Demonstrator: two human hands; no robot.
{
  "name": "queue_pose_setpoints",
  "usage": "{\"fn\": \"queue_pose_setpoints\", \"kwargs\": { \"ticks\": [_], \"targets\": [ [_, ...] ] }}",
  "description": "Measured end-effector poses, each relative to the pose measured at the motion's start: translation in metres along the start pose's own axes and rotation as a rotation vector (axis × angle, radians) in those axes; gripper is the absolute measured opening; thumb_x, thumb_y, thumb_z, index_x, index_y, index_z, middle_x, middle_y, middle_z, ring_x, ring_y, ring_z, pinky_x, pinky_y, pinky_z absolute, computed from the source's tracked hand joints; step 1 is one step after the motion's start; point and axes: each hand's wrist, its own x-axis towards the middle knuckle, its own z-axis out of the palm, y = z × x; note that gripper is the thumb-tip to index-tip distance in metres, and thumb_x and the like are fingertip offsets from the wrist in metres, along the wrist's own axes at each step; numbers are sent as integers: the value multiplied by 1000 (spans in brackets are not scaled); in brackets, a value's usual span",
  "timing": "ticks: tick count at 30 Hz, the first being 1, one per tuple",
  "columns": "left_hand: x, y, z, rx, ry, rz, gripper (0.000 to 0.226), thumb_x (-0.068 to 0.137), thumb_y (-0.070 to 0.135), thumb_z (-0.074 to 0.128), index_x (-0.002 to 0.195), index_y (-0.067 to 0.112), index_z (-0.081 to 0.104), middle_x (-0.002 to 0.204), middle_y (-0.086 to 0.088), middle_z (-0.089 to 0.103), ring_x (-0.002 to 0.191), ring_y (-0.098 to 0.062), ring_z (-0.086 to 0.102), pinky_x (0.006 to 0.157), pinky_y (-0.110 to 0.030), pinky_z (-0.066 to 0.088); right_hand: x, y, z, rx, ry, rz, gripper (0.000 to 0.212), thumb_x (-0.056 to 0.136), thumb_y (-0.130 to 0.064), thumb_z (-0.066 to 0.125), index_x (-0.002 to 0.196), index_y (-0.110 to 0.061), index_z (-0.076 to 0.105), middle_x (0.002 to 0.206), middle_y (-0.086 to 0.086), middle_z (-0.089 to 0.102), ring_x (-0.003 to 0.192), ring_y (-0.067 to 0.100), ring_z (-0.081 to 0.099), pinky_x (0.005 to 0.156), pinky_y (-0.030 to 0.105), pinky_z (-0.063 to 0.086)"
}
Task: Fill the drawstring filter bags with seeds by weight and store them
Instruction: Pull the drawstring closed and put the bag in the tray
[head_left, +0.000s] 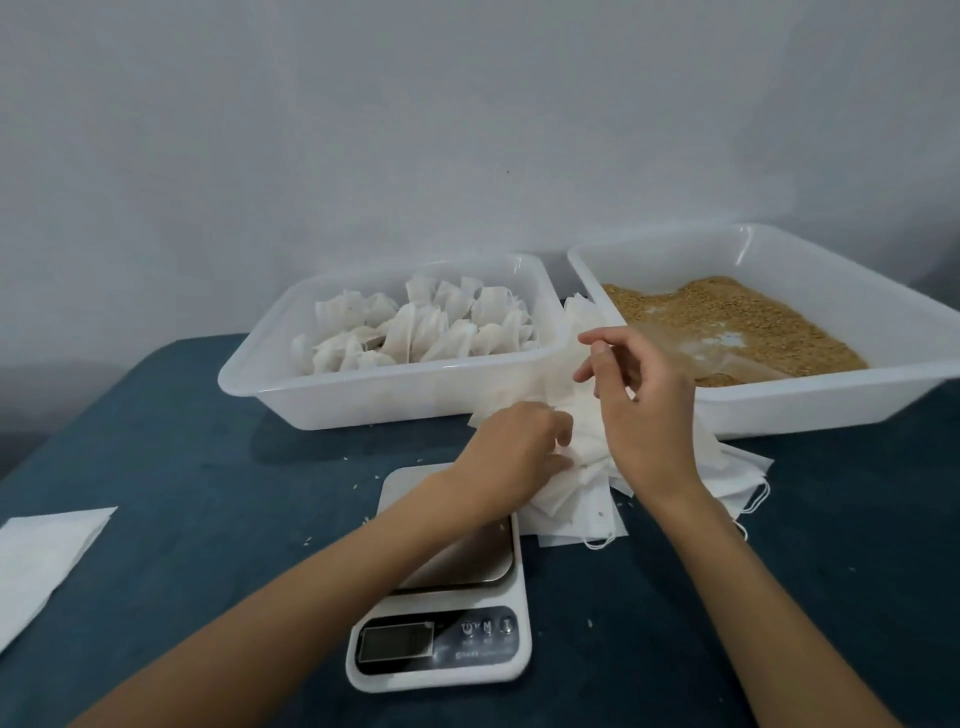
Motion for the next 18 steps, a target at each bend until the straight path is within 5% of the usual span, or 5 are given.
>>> {"fn": "queue_pose_setpoints", "kwargs": {
  "ticks": [6,11,18],
  "targets": [
    [-3,-6,0,-271,50,-201,31,86,30,84,104,10,69,88,-4,74,80,-18,64,78,-34,51,0,0,0,-6,1,-8,16,103,-22,53,105,-21,69,76,-10,68,68,10,62,62,31,51],
    [-1,-1,5,-492,162,-272,21,82,10,86,99,11,73,82,-1,70,69,-7,59,67,-18,48,1,-2,0,-10,7,-13,16,103,-21,54,105,-20,69,76,-9,68,69,11,63,64,33,51],
    [2,-2,-5,-675,176,-183,6,96,12,73,93,10,78,87,2,75,80,-6,68,81,-17,51,1,-4,-2,-17,12,-8,16,103,-19,53,105,-19,69,75,-8,69,70,11,63,66,37,53]
  ]
}}
